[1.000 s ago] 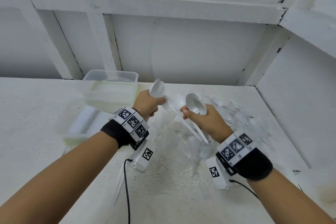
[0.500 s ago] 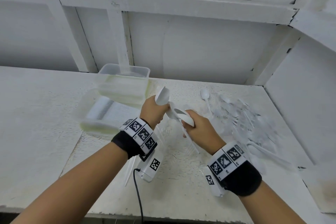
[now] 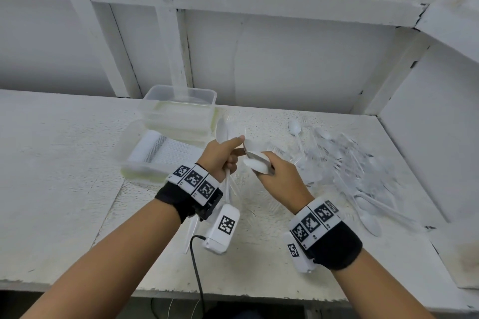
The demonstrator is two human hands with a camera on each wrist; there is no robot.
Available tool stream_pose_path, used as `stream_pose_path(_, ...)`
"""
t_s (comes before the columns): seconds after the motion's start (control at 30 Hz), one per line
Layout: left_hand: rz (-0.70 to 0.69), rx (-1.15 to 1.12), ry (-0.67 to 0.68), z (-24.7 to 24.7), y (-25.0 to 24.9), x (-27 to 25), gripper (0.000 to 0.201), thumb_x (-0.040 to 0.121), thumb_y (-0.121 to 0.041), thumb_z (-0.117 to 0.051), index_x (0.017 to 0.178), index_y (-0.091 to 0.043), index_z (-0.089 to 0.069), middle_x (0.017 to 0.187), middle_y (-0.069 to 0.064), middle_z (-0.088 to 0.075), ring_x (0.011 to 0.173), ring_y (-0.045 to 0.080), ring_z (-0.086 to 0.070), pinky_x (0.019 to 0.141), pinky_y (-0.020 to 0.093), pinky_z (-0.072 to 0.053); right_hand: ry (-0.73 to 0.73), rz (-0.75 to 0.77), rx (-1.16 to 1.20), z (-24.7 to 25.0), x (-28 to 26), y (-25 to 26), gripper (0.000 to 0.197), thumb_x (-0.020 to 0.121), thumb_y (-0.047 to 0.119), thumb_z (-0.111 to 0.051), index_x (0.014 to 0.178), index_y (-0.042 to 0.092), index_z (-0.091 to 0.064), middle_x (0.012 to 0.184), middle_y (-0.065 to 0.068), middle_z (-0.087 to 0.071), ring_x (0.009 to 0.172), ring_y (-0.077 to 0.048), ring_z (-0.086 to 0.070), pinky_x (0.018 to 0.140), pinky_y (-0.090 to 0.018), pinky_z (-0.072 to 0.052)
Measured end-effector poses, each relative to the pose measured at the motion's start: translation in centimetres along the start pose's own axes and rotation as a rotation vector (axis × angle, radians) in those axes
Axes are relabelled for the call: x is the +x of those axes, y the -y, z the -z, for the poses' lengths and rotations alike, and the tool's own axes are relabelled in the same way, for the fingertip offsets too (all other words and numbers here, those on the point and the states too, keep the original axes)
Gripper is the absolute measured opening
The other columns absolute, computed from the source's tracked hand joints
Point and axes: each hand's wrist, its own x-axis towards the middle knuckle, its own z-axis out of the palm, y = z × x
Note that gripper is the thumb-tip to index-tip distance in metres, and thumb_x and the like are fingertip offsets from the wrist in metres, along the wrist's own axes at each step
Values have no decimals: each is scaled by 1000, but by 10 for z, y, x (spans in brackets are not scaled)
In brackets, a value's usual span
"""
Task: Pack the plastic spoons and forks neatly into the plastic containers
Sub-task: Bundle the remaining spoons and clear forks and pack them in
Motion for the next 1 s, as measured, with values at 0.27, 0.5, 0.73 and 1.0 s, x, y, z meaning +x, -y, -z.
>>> stream_pose_path(0.27, 13, 22, 63, -2, 3, -3, 61, 88, -67, -33, 101, -10, -53, 68, 1, -52, 38, 6, -37, 36, 16, -31, -59, 1, 15, 3, -3, -2, 12, 94, 14, -48, 84, 10, -53, 66, 5, -48, 58, -10, -42, 54, -17, -34)
stream_pose_path(0.5, -56, 78, -77, -11, 6, -7, 28, 99, -29, -33, 108, -6, -47, 71, 6, -52, 46, 10, -39, 38, 16, -34, -132, -54, 282, 2, 0, 9, 14, 94, 17, -50, 81, 19, -55, 76, -5, -55, 63, -13, -49, 58, -26, -42)
stream_pose_path(0.73, -159, 125, -37, -6, 16, 0, 17, 93, -8, -52, 104, 4, -54, 76, 12, -61, 66, 17, -61, 68, 30, -56, -100, -25, 359, 1, 0, 16, 22, 94, 14, -50, 77, 28, -54, 73, 7, -57, 60, -6, -51, 52, -11, -42)
stream_pose_path(1.0, -159, 188, -57, -11, 15, -2, 22, 85, 2, -35, 100, -11, -44, 72, 5, -46, 49, 10, -37, 46, 23, -34, -111, -52, 385, -8, -2, 17, 20, 94, 15, -50, 76, 24, -53, 71, 2, -54, 56, -8, -48, 53, -19, -41)
